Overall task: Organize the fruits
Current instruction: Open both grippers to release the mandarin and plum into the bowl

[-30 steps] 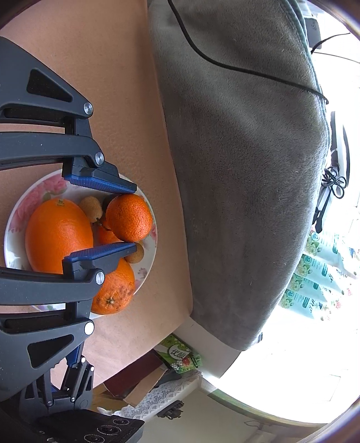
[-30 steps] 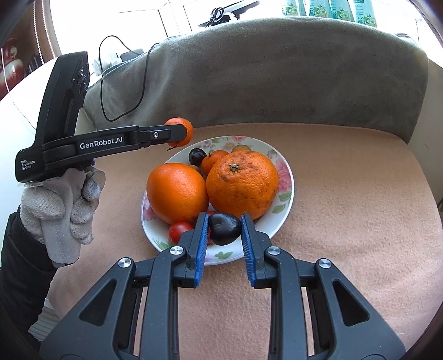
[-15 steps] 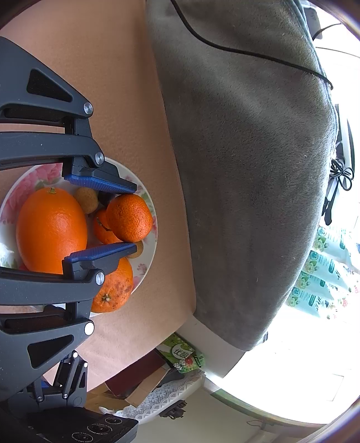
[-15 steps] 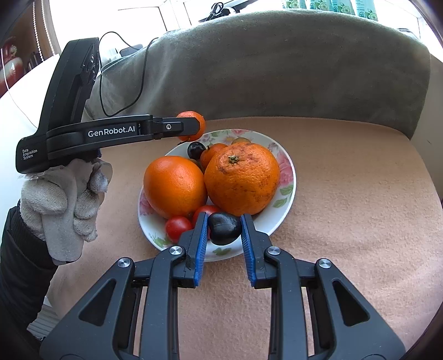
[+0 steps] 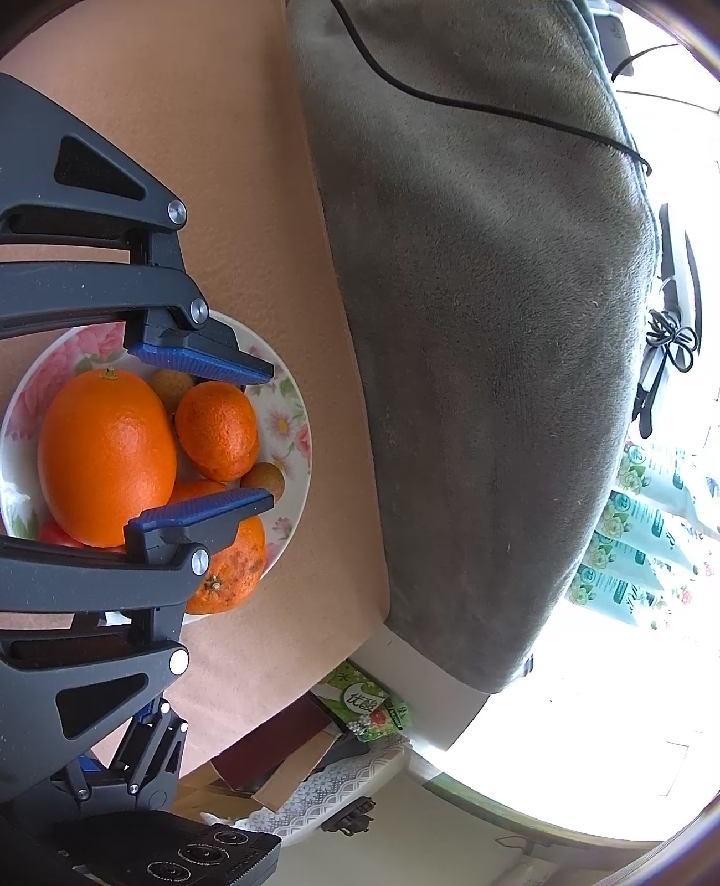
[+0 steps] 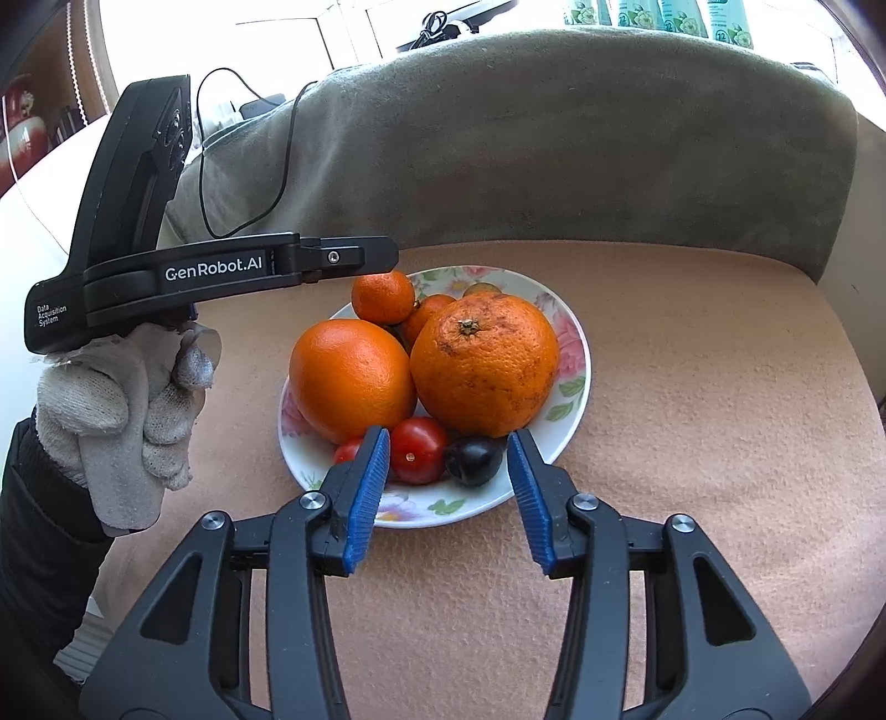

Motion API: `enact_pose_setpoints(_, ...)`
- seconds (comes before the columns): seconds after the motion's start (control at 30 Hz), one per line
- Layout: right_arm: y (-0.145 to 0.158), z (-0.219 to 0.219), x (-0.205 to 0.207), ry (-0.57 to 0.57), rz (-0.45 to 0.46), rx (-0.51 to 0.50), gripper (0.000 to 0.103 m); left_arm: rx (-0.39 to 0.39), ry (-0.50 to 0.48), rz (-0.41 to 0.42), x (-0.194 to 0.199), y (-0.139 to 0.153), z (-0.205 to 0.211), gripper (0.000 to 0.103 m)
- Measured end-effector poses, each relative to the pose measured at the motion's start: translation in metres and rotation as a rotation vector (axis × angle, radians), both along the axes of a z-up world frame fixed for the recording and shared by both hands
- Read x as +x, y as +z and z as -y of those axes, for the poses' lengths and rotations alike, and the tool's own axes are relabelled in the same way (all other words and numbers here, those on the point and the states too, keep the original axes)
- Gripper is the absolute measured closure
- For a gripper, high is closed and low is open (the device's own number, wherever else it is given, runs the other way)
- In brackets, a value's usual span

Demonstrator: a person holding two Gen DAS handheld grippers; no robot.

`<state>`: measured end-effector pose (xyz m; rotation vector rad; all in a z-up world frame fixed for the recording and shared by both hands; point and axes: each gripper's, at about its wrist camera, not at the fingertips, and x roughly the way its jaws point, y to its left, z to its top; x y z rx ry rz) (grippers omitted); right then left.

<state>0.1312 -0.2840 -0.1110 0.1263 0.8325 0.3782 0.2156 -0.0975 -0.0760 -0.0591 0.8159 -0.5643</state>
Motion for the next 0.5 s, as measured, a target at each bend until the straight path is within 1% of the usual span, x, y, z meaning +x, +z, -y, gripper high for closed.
enact_pose_setpoints(0.1, 0.0010, -0.0018, -0.0004, 0.000, 0.003, -0.003, 0.055, 0.001, -0.002, 0.004, -0.0018, 0.0012, 0.0005, 0.065)
enact_pose_setpoints(0.17, 0.0021, -0.0025, -0.0010, -0.002, 0.007, -0.003, 0.051, 0.003, -0.002, 0.008, -0.0037, 0.0026, 0.0014, 0.060)
enact_pose_setpoints(0.2, 0.0029, -0.0028, -0.0014, -0.003, 0.010, -0.002, 0.047, 0.002, -0.001, 0.012, -0.0046, 0.0036, 0.0014, 0.055)
enact_pose_setpoints(0.3, 0.0055, -0.0036, -0.0034, -0.006, 0.017, -0.006, 0.046, 0.003, 0.001, 0.018, -0.0064, 0.0061, 0.0007, 0.054)
enact_pose_setpoints(0.37, 0.0066, -0.0038, -0.0042, -0.009, 0.019, -0.008, 0.043, 0.005, 0.001, 0.022, -0.0074, 0.0075, 0.0007, 0.048)
enact_pose_setpoints(0.4, 0.0073, -0.0040, -0.0053, -0.012, 0.021, -0.008, 0.038, 0.005, 0.003, 0.026, -0.0074, 0.0081, 0.0004, 0.044)
enact_pose_setpoints(0.43, 0.0082, -0.0037, -0.0065, -0.015, 0.025, -0.008, 0.035, 0.005, 0.004, 0.029, -0.0079, 0.0088, 0.0001, 0.042)
enact_pose_setpoints(0.5, 0.0101, -0.0035, -0.0092, -0.022, 0.031, -0.011, 0.032, 0.006, 0.006, 0.033, -0.0092, 0.0101, -0.0003, 0.039)
